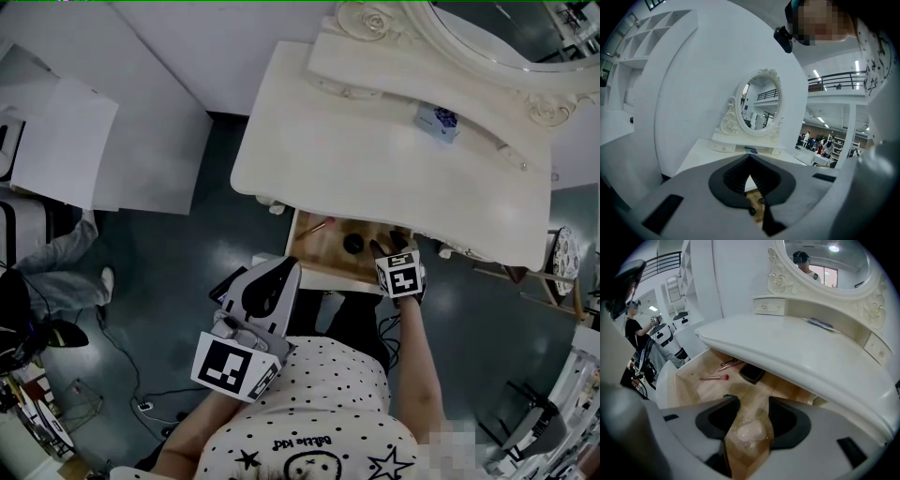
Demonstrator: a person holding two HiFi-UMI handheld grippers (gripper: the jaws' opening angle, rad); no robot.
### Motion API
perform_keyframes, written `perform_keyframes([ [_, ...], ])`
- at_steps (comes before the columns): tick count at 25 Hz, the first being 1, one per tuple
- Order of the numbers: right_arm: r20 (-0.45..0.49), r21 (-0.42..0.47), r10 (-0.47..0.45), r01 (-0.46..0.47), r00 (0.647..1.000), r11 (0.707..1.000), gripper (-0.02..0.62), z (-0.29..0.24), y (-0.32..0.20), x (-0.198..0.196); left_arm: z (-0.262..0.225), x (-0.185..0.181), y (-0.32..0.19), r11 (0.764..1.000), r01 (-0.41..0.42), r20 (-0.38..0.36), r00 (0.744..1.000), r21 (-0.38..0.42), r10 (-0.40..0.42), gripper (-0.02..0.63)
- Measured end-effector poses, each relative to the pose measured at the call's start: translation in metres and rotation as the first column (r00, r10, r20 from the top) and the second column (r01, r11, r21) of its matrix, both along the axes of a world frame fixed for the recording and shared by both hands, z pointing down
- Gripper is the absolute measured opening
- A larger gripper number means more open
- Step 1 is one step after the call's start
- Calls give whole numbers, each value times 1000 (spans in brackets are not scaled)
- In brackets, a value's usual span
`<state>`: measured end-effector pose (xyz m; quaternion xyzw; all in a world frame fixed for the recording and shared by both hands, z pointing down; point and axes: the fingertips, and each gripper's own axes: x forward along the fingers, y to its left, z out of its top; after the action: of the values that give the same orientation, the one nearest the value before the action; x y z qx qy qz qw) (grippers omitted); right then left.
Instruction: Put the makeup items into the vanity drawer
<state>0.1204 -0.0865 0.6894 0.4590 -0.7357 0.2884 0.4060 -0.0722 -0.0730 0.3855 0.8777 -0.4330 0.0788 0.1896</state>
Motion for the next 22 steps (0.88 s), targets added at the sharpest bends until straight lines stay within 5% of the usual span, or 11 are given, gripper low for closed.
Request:
perform_keyframes([
  [7, 37, 45, 45, -47, 998, 998, 198, -12, -4, 2, 0, 2, 1, 1000, -13, -2, 1000, 4, 13, 9],
  [13, 30, 91, 80, -82, 996, 992, 52, -22, -5, 5, -2, 3, 1, 1000, -18, 0, 1000, 8, 18, 9],
  [22, 43, 128, 115, -120, 992, 984, 8, -37, -8, 9, -1, 2, 2, 1000, -19, -1, 1000, 9, 19, 9],
])
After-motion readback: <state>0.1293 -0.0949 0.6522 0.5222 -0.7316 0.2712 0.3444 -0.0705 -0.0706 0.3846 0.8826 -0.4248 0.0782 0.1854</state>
